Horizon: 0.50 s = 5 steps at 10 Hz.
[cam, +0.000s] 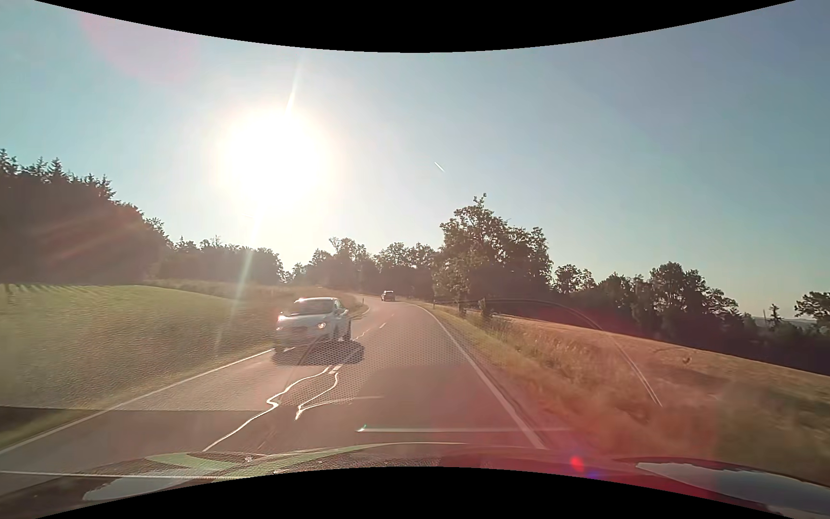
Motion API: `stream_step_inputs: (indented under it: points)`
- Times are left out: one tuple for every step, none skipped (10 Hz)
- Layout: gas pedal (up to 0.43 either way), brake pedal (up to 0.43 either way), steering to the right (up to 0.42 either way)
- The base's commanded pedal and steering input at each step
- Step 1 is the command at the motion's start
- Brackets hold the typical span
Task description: Follow the waypoints while adhering to traffic rules and regulations
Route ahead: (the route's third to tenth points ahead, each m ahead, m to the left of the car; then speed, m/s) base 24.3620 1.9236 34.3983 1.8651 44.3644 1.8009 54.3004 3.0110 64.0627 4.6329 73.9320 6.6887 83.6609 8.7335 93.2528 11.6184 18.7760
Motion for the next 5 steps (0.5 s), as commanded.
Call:
stream_step_inputs:
  points:
    - [0.429, 0.0, -0.011]
    - [0.429, 0.0, -0.015]
    - [0.429, 0.0, -0.015]
    - [0.429, 0.0, -0.015]
    - [0.429, 0.0, -0.015]
